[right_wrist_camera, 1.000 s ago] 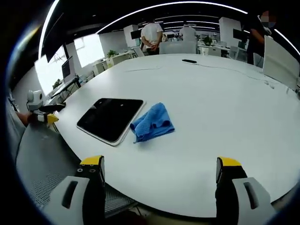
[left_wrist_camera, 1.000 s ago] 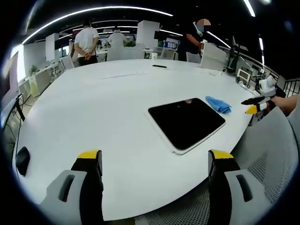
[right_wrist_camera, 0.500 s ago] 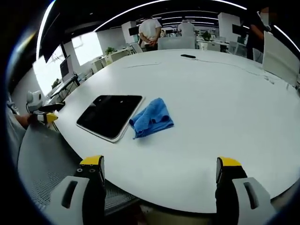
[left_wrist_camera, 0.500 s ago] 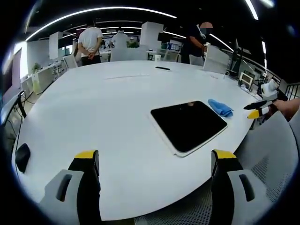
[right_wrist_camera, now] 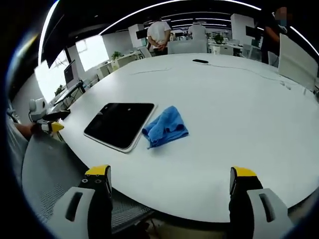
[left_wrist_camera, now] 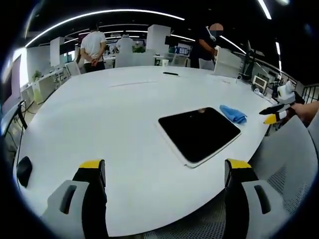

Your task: Wipe the mirror surface with the cleaning cloth until all visible marks leave the cleaned area.

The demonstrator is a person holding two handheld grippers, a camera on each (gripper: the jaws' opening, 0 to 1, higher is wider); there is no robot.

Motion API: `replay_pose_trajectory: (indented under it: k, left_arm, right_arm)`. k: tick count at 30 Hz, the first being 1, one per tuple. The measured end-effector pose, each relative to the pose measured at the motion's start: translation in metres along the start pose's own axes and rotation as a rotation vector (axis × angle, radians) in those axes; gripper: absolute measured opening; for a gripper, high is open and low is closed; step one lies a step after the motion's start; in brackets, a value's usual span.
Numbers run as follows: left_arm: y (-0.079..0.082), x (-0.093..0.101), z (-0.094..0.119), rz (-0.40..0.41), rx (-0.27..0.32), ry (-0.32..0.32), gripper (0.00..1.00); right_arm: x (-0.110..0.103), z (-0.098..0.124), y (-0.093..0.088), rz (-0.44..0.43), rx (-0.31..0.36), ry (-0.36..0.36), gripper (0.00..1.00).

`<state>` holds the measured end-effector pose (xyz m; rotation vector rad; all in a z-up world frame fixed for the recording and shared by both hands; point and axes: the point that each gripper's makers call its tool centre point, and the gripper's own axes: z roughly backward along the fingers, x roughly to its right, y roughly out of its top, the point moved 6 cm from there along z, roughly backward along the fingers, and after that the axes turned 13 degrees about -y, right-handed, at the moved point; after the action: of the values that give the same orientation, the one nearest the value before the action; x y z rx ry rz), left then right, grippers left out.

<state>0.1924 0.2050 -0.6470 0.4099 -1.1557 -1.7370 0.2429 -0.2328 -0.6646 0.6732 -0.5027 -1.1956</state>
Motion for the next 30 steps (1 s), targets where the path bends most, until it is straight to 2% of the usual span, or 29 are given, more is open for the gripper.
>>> replay_pose_trajectory:
  k: [10, 15, 17, 24, 27, 30]
  left_arm:
    - [0.001, -0.002, 0.002, 0.003, 0.011, 0.014, 0.99]
    - [-0.004, -0.003, 0.001, 0.0, -0.014, 0.008, 0.99]
    - [-0.002, -0.003, 0.002, -0.013, -0.002, 0.01, 0.99]
    - [-0.002, 0.0, 0.0, 0.014, -0.007, 0.0, 0.99]
    - [-0.002, 0.002, -0.001, 0.015, 0.003, -0.02, 0.99]
    - [0.001, 0.002, 0.0, 0.011, 0.019, -0.014, 0.99]
  right_arm:
    - [0.003, 0.006, 0.014, -0.031, 0.012, -0.019, 0.98]
    - [-0.009, 0.007, 0.026, -0.041, 0.012, -0.01, 0.98]
    - [-0.013, 0.007, 0.031, -0.026, 0.012, -0.007, 0.98]
    - [-0.025, 0.014, 0.059, 0.005, 0.002, -0.007, 0.98]
    - [-0.026, 0.016, 0.071, 0.016, 0.014, -0.007, 0.98]
    - [-0.022, 0.012, 0.079, 0.021, 0.009, -0.018, 0.98]
